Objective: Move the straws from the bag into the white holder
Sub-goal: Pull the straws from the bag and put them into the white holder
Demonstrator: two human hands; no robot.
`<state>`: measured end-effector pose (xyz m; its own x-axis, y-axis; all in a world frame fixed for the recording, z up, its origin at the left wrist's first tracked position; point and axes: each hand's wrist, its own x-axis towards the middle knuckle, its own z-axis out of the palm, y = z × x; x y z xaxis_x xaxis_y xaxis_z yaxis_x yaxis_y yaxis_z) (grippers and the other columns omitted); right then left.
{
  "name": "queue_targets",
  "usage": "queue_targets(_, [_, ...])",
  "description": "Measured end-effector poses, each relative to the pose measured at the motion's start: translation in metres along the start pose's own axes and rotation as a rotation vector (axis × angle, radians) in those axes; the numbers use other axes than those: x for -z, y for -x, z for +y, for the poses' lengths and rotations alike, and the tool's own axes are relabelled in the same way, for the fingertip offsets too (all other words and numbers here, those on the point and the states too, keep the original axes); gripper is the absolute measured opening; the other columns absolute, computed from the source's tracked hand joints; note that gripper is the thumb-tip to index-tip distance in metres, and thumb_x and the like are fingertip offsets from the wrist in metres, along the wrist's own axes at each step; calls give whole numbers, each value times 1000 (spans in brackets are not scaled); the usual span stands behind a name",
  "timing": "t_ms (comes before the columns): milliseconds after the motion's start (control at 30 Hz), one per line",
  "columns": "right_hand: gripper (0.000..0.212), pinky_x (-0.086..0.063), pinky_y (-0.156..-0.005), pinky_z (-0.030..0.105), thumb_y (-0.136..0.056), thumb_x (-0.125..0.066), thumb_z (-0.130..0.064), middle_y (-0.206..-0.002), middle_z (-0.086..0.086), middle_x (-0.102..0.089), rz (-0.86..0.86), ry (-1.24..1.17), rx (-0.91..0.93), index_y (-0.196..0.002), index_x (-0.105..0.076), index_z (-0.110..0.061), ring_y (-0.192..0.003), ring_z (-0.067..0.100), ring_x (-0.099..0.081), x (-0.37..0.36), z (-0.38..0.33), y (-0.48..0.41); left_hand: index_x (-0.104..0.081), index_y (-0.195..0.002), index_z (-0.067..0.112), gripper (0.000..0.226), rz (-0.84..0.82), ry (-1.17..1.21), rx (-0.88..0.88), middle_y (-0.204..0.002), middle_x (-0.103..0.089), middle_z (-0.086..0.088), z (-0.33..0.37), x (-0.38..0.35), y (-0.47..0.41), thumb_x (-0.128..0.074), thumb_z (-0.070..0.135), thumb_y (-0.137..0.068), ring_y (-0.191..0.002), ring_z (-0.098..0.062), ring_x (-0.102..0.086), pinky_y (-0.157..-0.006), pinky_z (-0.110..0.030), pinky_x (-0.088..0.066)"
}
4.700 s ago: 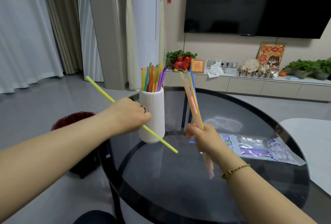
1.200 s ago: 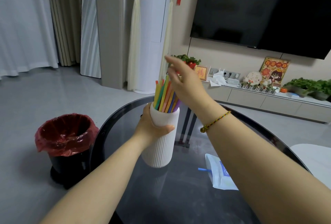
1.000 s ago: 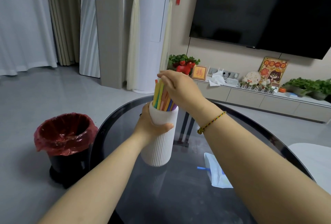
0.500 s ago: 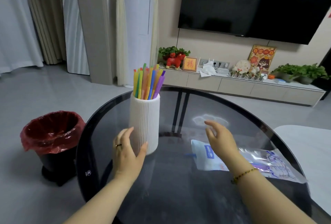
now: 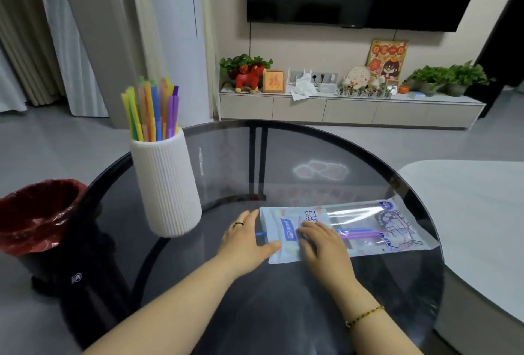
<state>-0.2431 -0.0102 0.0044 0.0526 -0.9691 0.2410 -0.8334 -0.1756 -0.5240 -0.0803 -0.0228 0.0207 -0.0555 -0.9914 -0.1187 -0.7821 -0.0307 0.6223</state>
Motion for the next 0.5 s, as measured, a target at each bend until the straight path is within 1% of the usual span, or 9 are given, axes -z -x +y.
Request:
queue_targets(100, [26,-36,-102,29,-87,-51,-11,-121,7,-61,49,-185,-8,-111,-62,-10,-114,19,-50,0,-4,2,-13,-143,14,80,61,148,134,-149,-30,-6,10,-4,-18,-56,43,-83,-138,-26,-23,-110,-36,-23])
queue_targets(233, [20,-35,-77,-1,-86,-51,-6,-97,-2,-60,150,-391,-64,-99,-65,-8,-92,6,-50,2,-7,6,-29,-137,14,63,124,380,297,-134,-50,-6,18,-5,-36,-57,31,-84,-126,-29,-41,-107,-39,-32])
queue_targets(267, [20,-34,-74,-5,-86,-51,-6,-94,-5,-58,170,-409,-79,-98,-66,-9,-89,4,-49,4,-6,6,-37,-133,14,56,131,429,329,-128,-54,-6,20,-6,-37,-59,27,-83,-123,-30,-44,-101,-38,-39])
queue_targets(300, [19,-34,-73,-6,-86,-51,-7,-92,-8,-56,183,-420,-91,-98,-66,-9,-88,2,-49,5,-6,5,-48,-123,15,43,140,504,342,-121,-57,-8,22,-7,-39,-60,22,-83,-119,-31,-47,-88,-35,-46])
queue_targets(367, [20,-39,-78,1,-87,-50,-6,-89,-12,-54,202,-446,-113,-98,-66,-9,-89,6,-51,7,-3,4,-63,-85,17,8,149,660,340,-97,-62,-11,25,-7,-38,-58,12,-84,-98,-30,-56,-60,-26,-49])
queue_targets(400, [20,-43,-81,12,-87,-49,-6,-87,-13,-54,219,-468,-131,-97,-65,-9,-91,10,-52,8,-3,4,-60,-70,17,17,155,709,335,-84,-61,-10,26,-5,-37,-56,8,-84,-86,-29,-56,-54,-25,-46])
queue_targets(433, [19,-45,-81,21,-87,-48,-6,-87,-11,-55,249,-486,-148,-96,-65,-9,-92,13,-53,10,-2,3,-59,-66,14,21,160,743,332,-77,-60,-9,25,-4,-36,-54,5,-85,-80,-26,-53,-54,-24,-43])
queue_targets(467, [19,-43,-79,22,-87,-48,-6,-86,-8,-58,291,-497,-160,-93,-65,-10,-90,14,-53,12,-3,3,-62,-72,8,18,176,783,328,-75,-59,-8,25,-1,-35,-52,4,-86,-77,-24,-52,-54,-24,-40])
queue_targets(500, [18,-42,-74,17,-87,-48,-6,-84,-5,-60,331,-516,-172,-87,-64,-13,-85,13,-55,14,-3,4,-64,-83,3,15,189,816,330,-80,-59,-9,24,1,-33,-50,4,-88,-77,-24,-52,-55,-23,-39])
